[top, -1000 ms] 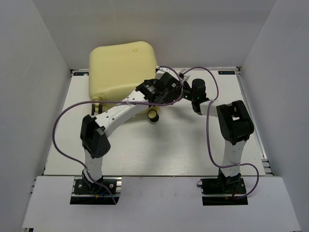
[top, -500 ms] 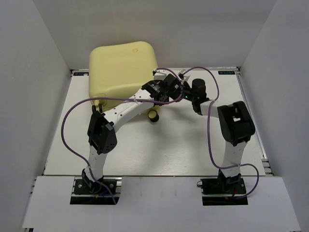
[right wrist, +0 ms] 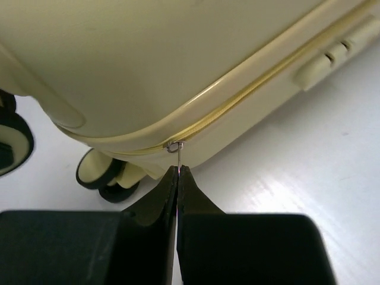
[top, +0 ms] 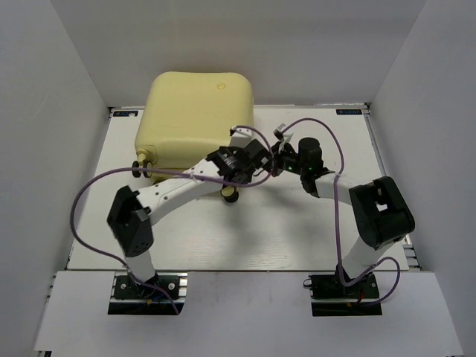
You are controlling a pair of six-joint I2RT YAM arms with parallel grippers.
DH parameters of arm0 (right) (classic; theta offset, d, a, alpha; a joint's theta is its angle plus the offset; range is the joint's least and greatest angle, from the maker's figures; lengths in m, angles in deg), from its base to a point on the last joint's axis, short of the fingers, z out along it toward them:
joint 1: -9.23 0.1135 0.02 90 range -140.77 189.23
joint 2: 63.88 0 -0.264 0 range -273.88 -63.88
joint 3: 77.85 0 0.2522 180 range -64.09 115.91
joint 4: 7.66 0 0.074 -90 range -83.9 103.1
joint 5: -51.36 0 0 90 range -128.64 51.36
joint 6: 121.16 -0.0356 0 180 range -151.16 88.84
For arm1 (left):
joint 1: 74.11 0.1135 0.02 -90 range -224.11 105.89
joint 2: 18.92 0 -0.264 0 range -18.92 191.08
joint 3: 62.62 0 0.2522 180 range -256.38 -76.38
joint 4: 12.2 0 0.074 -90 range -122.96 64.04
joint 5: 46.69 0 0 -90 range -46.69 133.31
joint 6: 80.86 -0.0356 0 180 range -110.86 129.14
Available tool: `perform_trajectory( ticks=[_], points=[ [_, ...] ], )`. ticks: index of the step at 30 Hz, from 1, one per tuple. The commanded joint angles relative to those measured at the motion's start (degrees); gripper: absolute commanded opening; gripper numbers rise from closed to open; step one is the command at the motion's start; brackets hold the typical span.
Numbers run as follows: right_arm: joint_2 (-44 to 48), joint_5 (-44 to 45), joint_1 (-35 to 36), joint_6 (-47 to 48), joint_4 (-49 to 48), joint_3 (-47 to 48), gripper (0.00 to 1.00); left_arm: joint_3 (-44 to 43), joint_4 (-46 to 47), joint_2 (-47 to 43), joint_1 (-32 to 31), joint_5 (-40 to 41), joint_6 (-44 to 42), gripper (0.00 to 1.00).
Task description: Pack the luggage
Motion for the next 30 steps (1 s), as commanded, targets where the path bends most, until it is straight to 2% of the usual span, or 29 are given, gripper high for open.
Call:
perform_trajectory(
  ticks=[1,2,6,11,13,15,20,24,27,30],
  points=[
    [5.16,3.73,-0.73,1.63,-1.16,-3.80,0.00,9.30,-11.76,-11.11,-1.82,1.28,5.57,0.00],
    [5.42,4.87,-0.29,2.33,-0.63,-3.90,0.00,14.53,-13.24,-12.46,-2.35,0.84,6.82,0.00],
    [6.04,9.97,1.38,4.62,-2.82,-6.71,0.00,22.82,-15.98,-20.72,-3.67,-0.57,10.96,0.00],
    [3.76,23.33,2.79,8.48,-5.02,-4.61,0.00,26.01,-21.60,-29.34,-4.46,0.21,16.33,0.00],
    [1.57,31.58,2.96,9.98,-4.23,-3.29,0.00,26.54,-26.34,-31.18,-4.29,0.92,18.34,0.00],
    [-0.28,37.45,2.53,10.25,-4.31,-0.39,0.00,26.98,-28.80,-31.98,-4.29,2.93,21.85,0.00],
    [-7.04,46.00,1.91,10.43,-4.93,6.63,0.00,28.21,-42.67,-32.86,-1.22,3.65,31.59,0.00],
    [-12.67,50.06,-0.02,6.22,-5.37,13.99,0.00,28.73,-48.33,-33.74,1.25,2.42,34.78,0.00],
    [-18.03,47.43,-2.21,5.33,-8.53,19.63,0.00,31.45,-47.54,-35.58,3.71,0.14,33.65,0.00],
    [-23.74,44.80,-4.32,-0.36,-9.67,24.82,0.00,33.13,-48.06,-36.12,8.09,-1.27,34.17,0.00]
  ],
)
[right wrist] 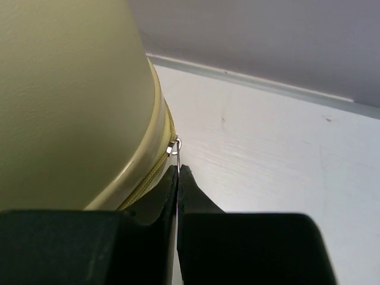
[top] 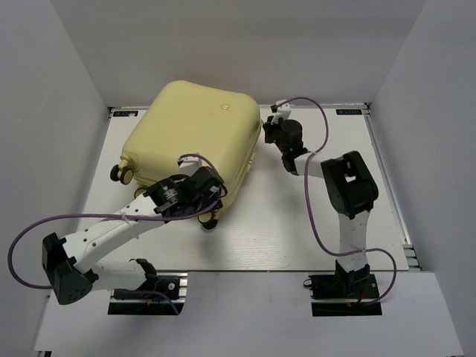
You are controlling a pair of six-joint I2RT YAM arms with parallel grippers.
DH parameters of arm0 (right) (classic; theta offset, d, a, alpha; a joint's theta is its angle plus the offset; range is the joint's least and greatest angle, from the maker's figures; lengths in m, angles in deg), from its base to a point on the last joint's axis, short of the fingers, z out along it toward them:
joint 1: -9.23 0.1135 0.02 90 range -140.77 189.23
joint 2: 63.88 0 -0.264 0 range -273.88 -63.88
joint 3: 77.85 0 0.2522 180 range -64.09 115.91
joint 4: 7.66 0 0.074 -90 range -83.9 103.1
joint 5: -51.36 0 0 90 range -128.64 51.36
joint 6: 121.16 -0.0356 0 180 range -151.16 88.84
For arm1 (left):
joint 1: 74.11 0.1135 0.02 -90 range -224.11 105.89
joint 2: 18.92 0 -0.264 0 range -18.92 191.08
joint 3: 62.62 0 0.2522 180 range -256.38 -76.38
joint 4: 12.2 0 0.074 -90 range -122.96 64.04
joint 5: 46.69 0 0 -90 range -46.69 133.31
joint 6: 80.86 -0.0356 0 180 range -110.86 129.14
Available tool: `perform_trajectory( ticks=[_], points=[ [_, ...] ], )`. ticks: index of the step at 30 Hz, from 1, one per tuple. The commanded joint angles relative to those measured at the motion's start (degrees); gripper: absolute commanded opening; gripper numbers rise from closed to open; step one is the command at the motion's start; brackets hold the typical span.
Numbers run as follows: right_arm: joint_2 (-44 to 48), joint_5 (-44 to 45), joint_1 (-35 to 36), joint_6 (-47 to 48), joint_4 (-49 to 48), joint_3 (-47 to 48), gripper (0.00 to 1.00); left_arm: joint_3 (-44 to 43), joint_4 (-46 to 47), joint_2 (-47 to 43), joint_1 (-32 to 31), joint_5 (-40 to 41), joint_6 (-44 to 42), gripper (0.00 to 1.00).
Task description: Pack the luggage
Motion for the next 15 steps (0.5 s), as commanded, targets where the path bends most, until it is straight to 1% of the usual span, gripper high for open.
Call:
perform_trajectory(
  ticks=[1,3,4,5,6,7,9,10,11,12,13,14,15],
  points=[
    [-4.80,6.53,-6.56,-4.47,-5.97,5.14,0.00,3.95,-43.39,-1.58,10.50,11.73,13.62,0.00],
    [-5.08,5.10,-7.35,-6.14,-7.66,3.49,0.00,3.78,-42.60,-0.62,13.94,12.34,13.80,0.00],
    [-4.73,5.70,-7.26,-6.15,-10.71,2.43,0.00,3.60,-42.68,0.52,15.34,14.78,13.98,0.00],
    [-4.29,6.67,-7.26,-5.80,-11.88,1.38,0.00,1.51,-43.47,2.18,20.84,15.33,13.89,0.00],
    [-2.54,7.11,-7.09,-6.06,-12.67,0.41,0.00,0.45,-43.56,2.98,22.63,16.03,13.63,0.00],
    [-1.92,7.46,-7.09,-6.32,-15.03,-2.99,0.00,-1.56,-43.56,4.99,24.22,19.17,11.54,0.00],
    [0.10,5.71,-7.26,-6.50,-16.10,-5.65,0.00,-4.73,-43.56,7.38,29.13,22.43,10.12,0.00],
    [0.63,4.67,-7.09,-5.81,-16.28,-6.97,0.00,-6.58,-43.56,8.86,31.24,23.67,7.50,0.00],
    [1.07,3.00,-6.83,-5.28,-16.11,-7.94,0.00,-7.64,-43.56,9.66,32.13,24.29,6.52,0.00],
    [1.78,2.03,-6.82,-5.18,-16.19,-8.38,0.00,-9.82,-43.39,9.93,33.88,25.95,5.90,0.00],
    [2.30,0.97,-6.74,-5.53,-16.11,-8.91,0.00,-10.45,-43.56,9.85,36.08,26.23,2.93,0.00],
    [2.48,-0.86,-6.39,-5.71,-16.02,-10.31,0.00,-10.90,-43.39,10.28,37.23,27.45,2.03,0.00],
    [2.75,-2.80,-6.47,-5.71,-15.76,-10.75,0.00,-11.16,-43.56,9.68,40.81,27.55,0.89,0.00]
  ],
)
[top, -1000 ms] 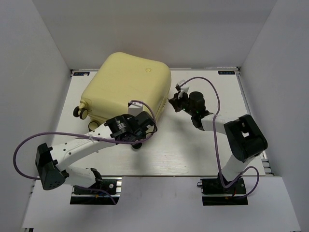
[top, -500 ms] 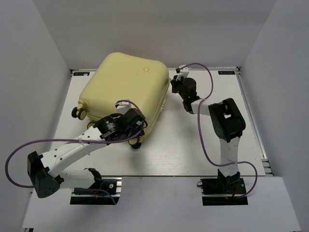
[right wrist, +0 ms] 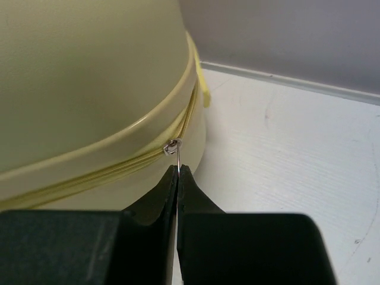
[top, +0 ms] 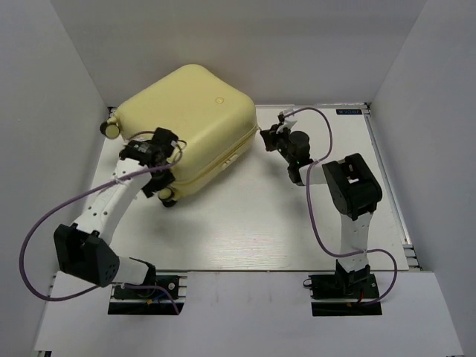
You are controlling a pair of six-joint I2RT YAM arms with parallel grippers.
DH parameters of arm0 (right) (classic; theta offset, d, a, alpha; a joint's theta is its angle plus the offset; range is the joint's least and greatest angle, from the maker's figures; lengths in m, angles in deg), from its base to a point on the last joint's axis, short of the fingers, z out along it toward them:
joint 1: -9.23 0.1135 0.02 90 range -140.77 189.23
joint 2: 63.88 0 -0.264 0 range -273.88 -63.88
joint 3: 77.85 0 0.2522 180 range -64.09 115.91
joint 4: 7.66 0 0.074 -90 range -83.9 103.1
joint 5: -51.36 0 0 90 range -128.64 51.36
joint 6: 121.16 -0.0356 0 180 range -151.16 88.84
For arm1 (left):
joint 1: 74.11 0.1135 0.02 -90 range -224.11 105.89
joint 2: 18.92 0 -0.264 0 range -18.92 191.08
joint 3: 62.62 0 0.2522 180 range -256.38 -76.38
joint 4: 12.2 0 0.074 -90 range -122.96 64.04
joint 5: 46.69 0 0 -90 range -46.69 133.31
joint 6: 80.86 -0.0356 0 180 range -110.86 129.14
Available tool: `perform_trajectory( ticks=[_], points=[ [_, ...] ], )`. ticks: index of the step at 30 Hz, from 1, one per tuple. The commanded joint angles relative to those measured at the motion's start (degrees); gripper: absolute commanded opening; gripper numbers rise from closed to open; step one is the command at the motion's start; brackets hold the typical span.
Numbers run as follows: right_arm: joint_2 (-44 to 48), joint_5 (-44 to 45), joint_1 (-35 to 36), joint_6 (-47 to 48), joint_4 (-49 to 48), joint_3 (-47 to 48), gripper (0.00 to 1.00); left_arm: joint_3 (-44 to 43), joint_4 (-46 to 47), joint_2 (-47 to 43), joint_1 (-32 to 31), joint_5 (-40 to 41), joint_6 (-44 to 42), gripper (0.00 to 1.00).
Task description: Pack the luggage
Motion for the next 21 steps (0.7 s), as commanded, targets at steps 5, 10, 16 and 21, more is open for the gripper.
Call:
perform_trajectory(
  ticks=[5,10,16,21],
  points=[
    [6.46,-3.21,-3.39,6.04,0.11,-6.23,0.00,0.62,-26.14,-4.76,22.70,29.67,2.19,0.06],
    [6.64,-12.80,-2.41,12.38,9.51,-1.93,0.00,5.01,-2.87,-9.24,30.27,17.02,-14.79,0.11],
    [6.37,-14.21,-1.98,15.10,14.26,1.32,0.00,7.12,3.05,-7.15,30.62,7.87,-14.99,0.64],
    [6.28,-15.98,-2.15,17.03,17.34,2.73,0.00,1.60,2.46,6.96,31.85,5.14,-10.45,0.60]
  ],
)
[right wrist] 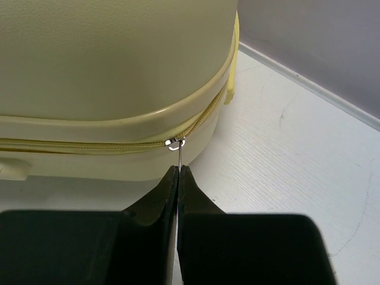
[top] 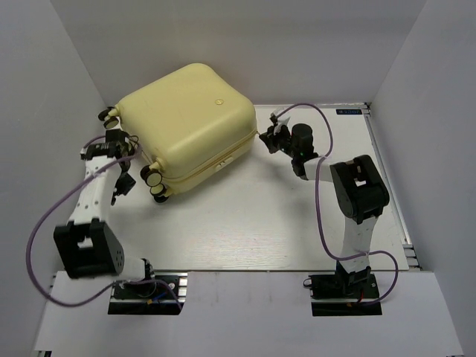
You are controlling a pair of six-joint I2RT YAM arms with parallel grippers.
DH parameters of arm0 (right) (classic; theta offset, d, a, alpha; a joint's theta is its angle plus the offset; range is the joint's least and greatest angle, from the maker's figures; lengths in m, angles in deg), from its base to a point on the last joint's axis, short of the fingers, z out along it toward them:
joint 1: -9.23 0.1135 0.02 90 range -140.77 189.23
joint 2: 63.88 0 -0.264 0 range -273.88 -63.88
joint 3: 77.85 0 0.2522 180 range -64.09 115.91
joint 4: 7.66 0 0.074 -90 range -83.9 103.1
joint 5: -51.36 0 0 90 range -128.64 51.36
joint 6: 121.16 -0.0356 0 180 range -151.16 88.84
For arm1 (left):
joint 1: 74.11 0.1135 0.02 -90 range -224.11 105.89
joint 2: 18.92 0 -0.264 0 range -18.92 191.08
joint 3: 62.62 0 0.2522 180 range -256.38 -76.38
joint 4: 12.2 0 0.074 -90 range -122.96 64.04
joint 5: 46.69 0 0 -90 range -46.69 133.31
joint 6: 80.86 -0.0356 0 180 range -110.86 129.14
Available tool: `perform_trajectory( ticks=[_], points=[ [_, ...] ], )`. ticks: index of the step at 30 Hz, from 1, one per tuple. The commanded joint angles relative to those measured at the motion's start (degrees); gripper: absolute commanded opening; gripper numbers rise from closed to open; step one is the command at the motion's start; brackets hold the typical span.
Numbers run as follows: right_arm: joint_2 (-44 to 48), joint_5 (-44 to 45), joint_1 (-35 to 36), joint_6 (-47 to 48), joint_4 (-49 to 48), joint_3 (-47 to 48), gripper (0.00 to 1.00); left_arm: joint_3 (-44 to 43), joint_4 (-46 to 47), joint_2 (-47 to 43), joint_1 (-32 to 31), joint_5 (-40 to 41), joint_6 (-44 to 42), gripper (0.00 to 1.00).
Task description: Pack the luggage
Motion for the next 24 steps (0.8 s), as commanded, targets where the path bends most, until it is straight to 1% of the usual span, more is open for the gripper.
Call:
perform_trajectory(
  ticks=[1,2,3,4,5,6,7,8,10,11,12,14,15,16,17,19,21,22,23,24],
  points=[
    [1.41,-0.50,-0.53,3.16,4.93,2.06,0.00,-4.90,0.57,8.77,1.05,-3.58,2.40,0.60],
    [1.41,-0.50,-0.62,3.16,5.19,2.14,0.00,-5.60,2.22,10.01,1.49,-3.41,2.23,0.67],
    [1.93,-0.59,-0.62,3.07,5.72,1.97,0.00,-8.13,2.58,14.02,2.10,-4.02,2.75,0.69],
    [2.11,-0.50,-0.80,3.33,5.81,1.71,0.00,-9.55,2.76,15.54,2.98,-4.81,3.89,0.70],
    [2.29,-0.33,-0.80,3.77,6.25,1.62,0.00,-13.22,4.59,18.17,4.64,-5.42,4.42,0.74],
    [2.29,-0.24,-0.54,3.77,6.43,1.53,0.00,-14.30,5.82,20.80,5.09,-5.78,4.25,0.74],
    [2.29,-0.06,-0.71,3.77,6.60,1.44,0.00,-16.22,7.23,22.05,5.45,-7.78,3.90,0.74],
    [2.29,0.02,-0.80,3.68,6.69,1.53,0.00,-18.33,11.07,24.93,6.49,-8.59,3.29,0.76],
    [2.20,0.29,-0.97,3.33,6.69,1.62,0.00,-22.02,13.21,29.43,7.38,-12.88,1.10,0.72],
    [2.38,0.12,-0.89,3.25,6.69,1.79,0.00,-23.26,15.83,32.32,7.12,-13.94,0.30,0.72],
    [2.12,0.20,-0.80,3.16,6.78,1.97,0.00,-27.63,16.72,35.30,7.38,-14.22,-0.05,0.70],
    [2.29,-1.03,-0.54,3.07,7.66,2.93,0.00,-30.99,17.96,40.31,7.21,-14.74,-0.67,0.70],
    [2.64,-1.38,-0.53,3.24,7.75,2.94,0.00,-37.45,17.79,43.82,7.30,-14.83,-0.41,0.70],
    [2.82,-1.99,-0.53,3.16,7.83,2.94,0.00,-39.95,17.96,45.95,7.73,-15.36,-0.32,0.68],
    [2.90,-2.34,-0.45,3.16,7.75,2.76,0.00,-42.15,18.14,49.62,7.74,-18.41,-0.75,0.66],
    [3.78,-3.40,-0.44,3.42,8.10,2.41,0.00,-49.96,20.94,54.48,7.56,-20.62,-1.11,0.66],
    [5.00,-4.27,-0.36,4.55,8.45,1.36,0.00,-51.92,26.10,57.99,7.21,-23.44,-2.16,0.66],
    [5.54,-4.28,-0.01,5.26,9.15,0.74,0.00,-50.80,31.27,59.05,7.03,-26.41,-3.47,0.70],
    [5.89,-4.45,0.08,6.40,9.67,0.56,0.00,-50.26,34.02,59.32,6.42,-27.83,-4.18,0.73],
    [6.07,-4.54,0.26,7.10,10.99,0.39,0.00,-50.00,39.70,60.28,6.33,-32.54,-4.88,0.75]
  ],
)
